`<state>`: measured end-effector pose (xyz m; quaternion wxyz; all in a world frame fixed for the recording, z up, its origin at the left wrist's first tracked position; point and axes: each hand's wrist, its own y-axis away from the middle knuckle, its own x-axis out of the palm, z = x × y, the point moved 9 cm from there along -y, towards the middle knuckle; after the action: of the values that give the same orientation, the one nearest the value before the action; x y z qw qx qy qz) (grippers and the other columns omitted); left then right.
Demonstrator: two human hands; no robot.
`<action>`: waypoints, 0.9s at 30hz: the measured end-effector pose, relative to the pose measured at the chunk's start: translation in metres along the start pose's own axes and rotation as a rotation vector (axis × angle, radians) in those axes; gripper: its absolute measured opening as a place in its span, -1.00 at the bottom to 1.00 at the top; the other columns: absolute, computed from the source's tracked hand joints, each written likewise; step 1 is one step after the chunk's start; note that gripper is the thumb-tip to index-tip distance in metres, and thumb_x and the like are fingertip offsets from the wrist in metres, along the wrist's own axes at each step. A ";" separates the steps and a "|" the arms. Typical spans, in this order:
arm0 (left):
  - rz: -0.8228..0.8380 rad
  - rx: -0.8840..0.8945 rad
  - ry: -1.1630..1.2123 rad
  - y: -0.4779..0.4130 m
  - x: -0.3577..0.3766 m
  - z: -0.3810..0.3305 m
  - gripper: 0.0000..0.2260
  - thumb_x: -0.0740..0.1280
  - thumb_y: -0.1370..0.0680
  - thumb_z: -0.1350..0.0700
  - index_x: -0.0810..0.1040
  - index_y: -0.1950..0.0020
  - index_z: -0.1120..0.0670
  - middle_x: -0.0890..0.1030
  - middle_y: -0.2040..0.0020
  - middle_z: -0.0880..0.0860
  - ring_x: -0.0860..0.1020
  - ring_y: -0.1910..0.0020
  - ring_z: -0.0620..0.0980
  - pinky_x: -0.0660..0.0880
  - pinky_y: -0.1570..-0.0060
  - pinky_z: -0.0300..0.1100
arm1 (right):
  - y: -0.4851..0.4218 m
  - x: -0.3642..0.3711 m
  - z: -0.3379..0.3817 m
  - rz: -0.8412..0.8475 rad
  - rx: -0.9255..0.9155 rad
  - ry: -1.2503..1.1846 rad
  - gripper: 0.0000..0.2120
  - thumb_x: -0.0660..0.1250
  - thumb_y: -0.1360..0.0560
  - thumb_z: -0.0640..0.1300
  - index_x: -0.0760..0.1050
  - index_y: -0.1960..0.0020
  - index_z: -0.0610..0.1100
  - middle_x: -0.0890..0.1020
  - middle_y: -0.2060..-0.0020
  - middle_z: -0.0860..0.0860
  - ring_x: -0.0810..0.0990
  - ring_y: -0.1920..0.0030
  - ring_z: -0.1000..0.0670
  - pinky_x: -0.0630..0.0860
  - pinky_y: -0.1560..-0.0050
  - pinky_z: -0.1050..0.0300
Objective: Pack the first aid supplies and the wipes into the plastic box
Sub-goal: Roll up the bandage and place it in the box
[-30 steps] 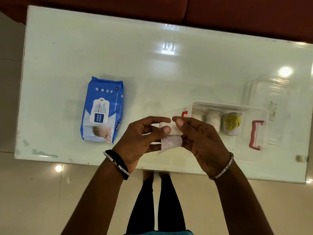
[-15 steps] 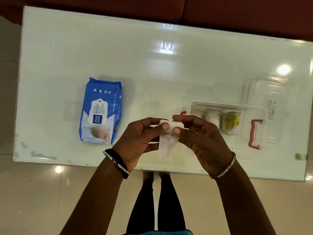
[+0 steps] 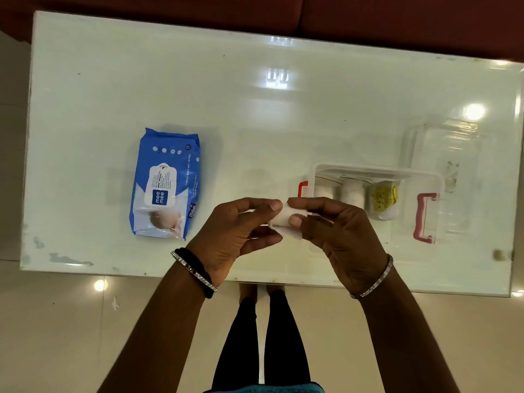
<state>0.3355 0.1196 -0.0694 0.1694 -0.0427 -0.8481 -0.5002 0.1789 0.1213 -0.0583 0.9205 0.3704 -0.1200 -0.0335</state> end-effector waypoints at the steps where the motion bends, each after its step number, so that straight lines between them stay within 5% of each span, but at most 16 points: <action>1: -0.008 -0.004 -0.011 0.000 -0.001 0.002 -0.55 0.51 -0.24 -0.01 0.65 -0.06 0.18 0.71 0.09 0.15 0.69 0.19 0.05 0.64 0.21 -0.19 | 0.000 -0.001 0.000 0.000 -0.011 0.017 -0.71 0.51 -0.24 -0.22 0.69 0.04 -0.15 0.75 0.05 -0.16 0.65 -0.08 -0.33 0.49 -0.21 -0.31; 6: 0.015 0.015 -0.039 0.000 0.002 0.006 -0.64 0.49 -0.30 0.13 0.64 -0.08 0.18 0.72 0.06 0.21 0.71 0.10 0.14 0.65 0.16 -0.17 | 0.003 -0.001 -0.005 0.035 0.033 -0.085 -0.70 0.46 -0.34 -0.18 0.66 -0.05 -0.23 0.73 0.01 -0.15 0.72 -0.02 -0.14 0.65 -0.05 0.00; 12: 0.041 0.103 -0.167 -0.001 0.011 0.005 -0.77 0.48 -0.39 0.29 0.69 -0.03 0.14 0.70 -0.03 0.15 0.69 -0.02 0.09 0.63 0.10 -0.20 | 0.007 -0.012 -0.019 0.012 0.145 -0.027 -0.64 0.40 -0.39 -0.05 0.66 -0.09 -0.24 0.72 0.01 -0.20 0.72 0.08 -0.12 0.66 0.15 0.12; 16: 0.082 0.141 -0.373 -0.001 0.023 0.006 -0.75 0.46 -0.41 0.34 0.71 -0.01 0.07 0.73 0.02 0.01 0.68 0.03 -0.09 0.56 0.12 -0.36 | 0.012 -0.024 -0.021 0.076 0.145 0.063 -0.69 0.43 -0.40 -0.22 0.62 -0.11 -0.33 0.70 -0.01 -0.28 0.70 0.07 -0.12 0.67 -0.01 0.09; 20: 0.152 0.148 -0.468 -0.003 0.041 0.014 -0.70 0.42 -0.41 0.41 0.70 0.00 0.05 0.72 -0.02 -0.03 0.69 -0.01 -0.06 0.55 0.05 -0.31 | 0.023 -0.042 -0.025 0.145 0.133 0.275 -0.70 0.50 -0.40 -0.26 0.66 -0.13 -0.19 0.74 0.02 -0.11 0.71 0.04 -0.10 0.63 -0.10 0.08; 24: -0.002 0.223 -0.587 -0.011 0.043 0.013 -0.81 0.44 -0.47 0.23 0.67 0.02 -0.05 0.70 0.01 -0.08 0.70 0.08 -0.03 0.60 -0.06 -0.07 | 0.028 -0.082 -0.021 -0.079 0.049 0.320 -0.73 0.55 -0.34 -0.24 0.68 -0.04 -0.12 0.74 0.04 -0.08 0.69 -0.02 -0.14 0.61 -0.09 0.03; 27: -0.158 0.365 -0.815 -0.013 0.044 0.003 -0.84 0.42 -0.49 0.11 0.63 0.00 -0.13 0.66 0.10 -0.10 0.65 0.20 -0.15 0.55 0.13 -0.32 | 0.033 -0.129 -0.017 -0.362 0.028 0.288 -0.74 0.56 -0.33 -0.28 0.65 0.03 -0.05 0.74 0.11 -0.09 0.70 0.00 -0.13 0.61 -0.09 0.00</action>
<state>0.2903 0.1114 -0.0665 -0.2122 -0.1409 -0.9206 -0.2962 0.0568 0.1762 -0.0728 0.9019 0.3994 0.0806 -0.1433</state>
